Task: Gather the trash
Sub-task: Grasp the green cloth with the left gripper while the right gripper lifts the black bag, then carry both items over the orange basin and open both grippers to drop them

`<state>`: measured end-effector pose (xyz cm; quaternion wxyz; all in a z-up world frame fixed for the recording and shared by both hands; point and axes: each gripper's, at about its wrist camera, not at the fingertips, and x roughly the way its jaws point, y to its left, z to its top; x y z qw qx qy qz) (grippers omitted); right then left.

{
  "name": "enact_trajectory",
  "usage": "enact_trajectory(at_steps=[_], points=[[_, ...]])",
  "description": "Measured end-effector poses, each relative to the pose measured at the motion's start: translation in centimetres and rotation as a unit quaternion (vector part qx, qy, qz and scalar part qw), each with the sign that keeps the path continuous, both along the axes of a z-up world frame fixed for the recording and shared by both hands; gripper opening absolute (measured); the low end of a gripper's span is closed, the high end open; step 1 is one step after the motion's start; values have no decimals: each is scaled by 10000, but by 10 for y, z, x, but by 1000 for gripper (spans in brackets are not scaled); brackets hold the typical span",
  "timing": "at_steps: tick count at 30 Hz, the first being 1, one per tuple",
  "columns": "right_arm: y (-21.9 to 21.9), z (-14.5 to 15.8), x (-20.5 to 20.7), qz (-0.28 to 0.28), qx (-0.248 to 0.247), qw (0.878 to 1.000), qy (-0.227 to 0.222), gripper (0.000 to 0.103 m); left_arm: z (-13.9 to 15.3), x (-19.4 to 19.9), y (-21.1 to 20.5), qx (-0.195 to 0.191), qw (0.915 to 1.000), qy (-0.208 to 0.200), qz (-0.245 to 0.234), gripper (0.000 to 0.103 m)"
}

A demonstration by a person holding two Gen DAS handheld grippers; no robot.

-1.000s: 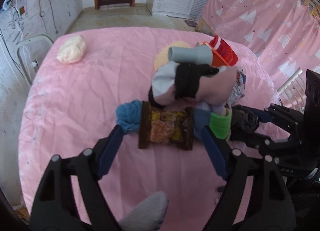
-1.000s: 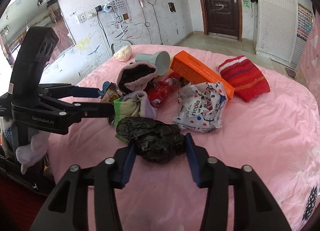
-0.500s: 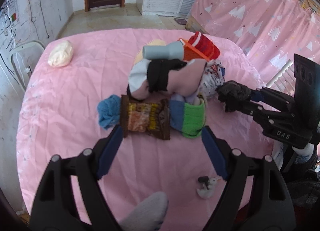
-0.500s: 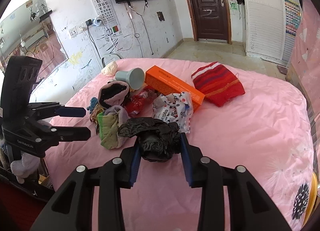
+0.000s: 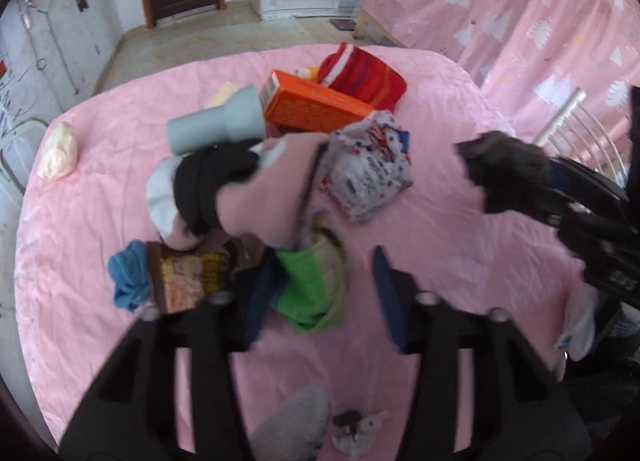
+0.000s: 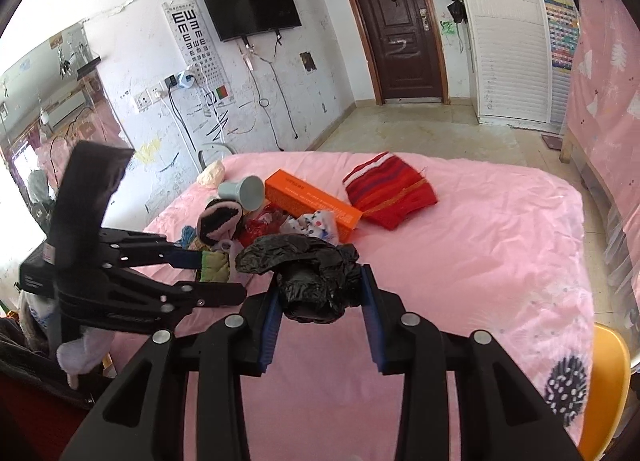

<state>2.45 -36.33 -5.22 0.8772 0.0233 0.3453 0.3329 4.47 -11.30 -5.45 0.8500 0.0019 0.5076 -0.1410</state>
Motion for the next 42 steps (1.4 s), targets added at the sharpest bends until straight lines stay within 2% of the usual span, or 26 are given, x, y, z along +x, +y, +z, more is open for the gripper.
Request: enact_trajectory(at_steps=[1,5,9,18,21,23,25,31,36,39,42], points=[[-4,1,-1,-35,25,10000,-21,27,-1,2,0,25,10000,-10,52,27],[-18,6,-3,-141,134,9998,-96,27,3,-1,-4,45,9999,-133,72,17],[-30,13,-7,-264,209,9992,-221,27,22,-14,-18,-49,9987,-444,-247,16],[-87,19,-20,-903,273,9943,-503,27,58,-22,-75,137,9904,-969,-972,16],[-111,17,-25,-1160,255,9915,-537,27,69,-19,-99,6,9863,-1075,-1250,16],[-125,15,-26,-1339,225,9892,-550,27,76,-14,-115,-225,9833,-1103,-1429,16],[-141,13,-28,-1525,195,9865,-562,27,82,-8,-135,-577,9785,-1040,-1686,16],[-196,7,-35,-2216,151,9730,-623,27,84,7,-208,-1031,9657,-808,-2243,16],[-244,-3,-45,-2819,241,9570,-634,27,70,22,-263,-1388,9595,-240,-2441,17],[-263,-8,-49,-2959,322,9527,-605,27,61,25,-288,-1456,9573,30,-2498,23],[-271,-16,-49,-2971,379,9526,-528,27,54,26,-303,-1499,9576,184,-2454,70]])
